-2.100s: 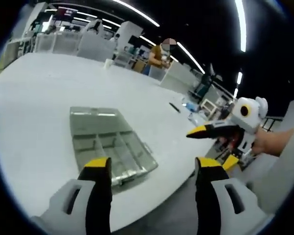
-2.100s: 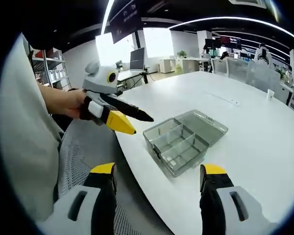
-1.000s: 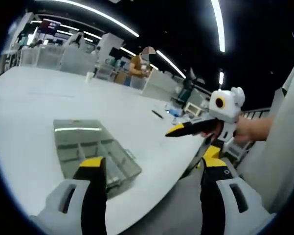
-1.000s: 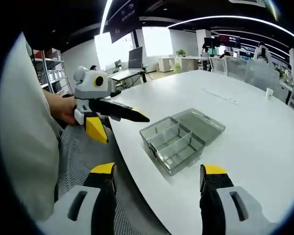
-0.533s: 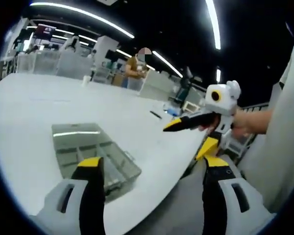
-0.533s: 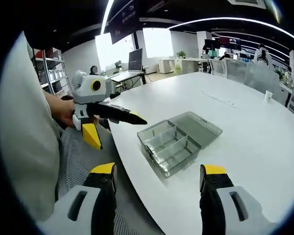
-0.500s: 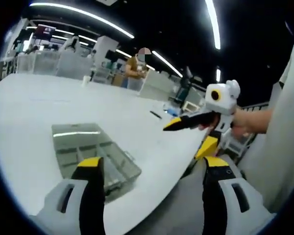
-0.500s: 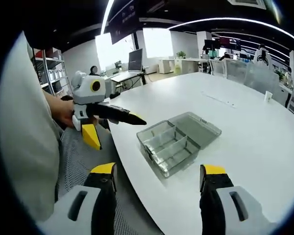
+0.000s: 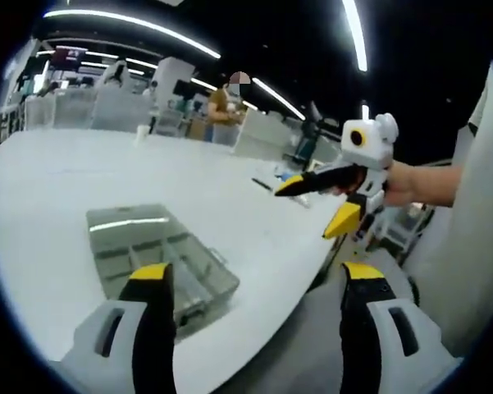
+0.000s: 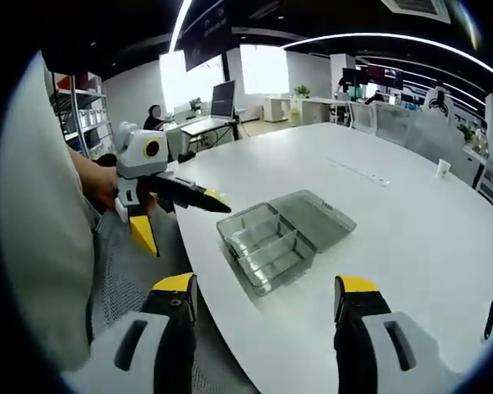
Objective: Insert the divider into the dual guide fixture by aligning both edges with the guide slots and pushing it downward to the bottom, including one-sided entry, uneven engagement, binding, and posture correction.
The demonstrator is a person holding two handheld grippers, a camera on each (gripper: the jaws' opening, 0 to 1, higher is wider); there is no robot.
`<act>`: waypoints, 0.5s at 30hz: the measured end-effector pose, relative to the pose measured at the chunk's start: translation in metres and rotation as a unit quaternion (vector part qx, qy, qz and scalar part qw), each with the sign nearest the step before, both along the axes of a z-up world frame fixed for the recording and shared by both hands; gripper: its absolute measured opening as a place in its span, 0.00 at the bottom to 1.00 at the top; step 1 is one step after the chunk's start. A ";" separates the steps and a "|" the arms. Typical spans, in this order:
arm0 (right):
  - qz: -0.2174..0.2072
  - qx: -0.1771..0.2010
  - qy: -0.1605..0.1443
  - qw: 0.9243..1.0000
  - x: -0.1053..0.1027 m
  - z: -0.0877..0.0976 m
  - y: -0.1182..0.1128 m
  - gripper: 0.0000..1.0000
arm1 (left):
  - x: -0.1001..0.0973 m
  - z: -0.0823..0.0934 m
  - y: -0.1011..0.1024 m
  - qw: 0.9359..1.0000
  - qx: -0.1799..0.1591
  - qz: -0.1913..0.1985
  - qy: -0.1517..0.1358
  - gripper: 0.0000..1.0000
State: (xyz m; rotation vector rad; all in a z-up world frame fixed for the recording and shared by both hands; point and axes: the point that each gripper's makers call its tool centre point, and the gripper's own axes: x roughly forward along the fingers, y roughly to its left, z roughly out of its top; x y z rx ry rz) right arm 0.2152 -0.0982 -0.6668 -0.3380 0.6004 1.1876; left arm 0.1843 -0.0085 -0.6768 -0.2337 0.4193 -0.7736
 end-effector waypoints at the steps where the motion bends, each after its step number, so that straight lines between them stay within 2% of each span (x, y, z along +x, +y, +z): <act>1: 0.001 -0.002 0.000 1.000 0.000 0.000 -0.001 0.65 | 0.002 0.002 0.000 1.000 0.000 0.000 -0.001 0.81; 5: 0.006 -0.010 -0.001 1.000 0.000 -0.001 -0.003 0.65 | 0.005 0.004 0.002 1.000 0.006 0.005 0.007 0.80; 15: 0.011 -0.024 -0.004 1.000 0.005 -0.005 -0.006 0.64 | -0.001 0.006 0.000 1.000 0.008 0.004 0.013 0.78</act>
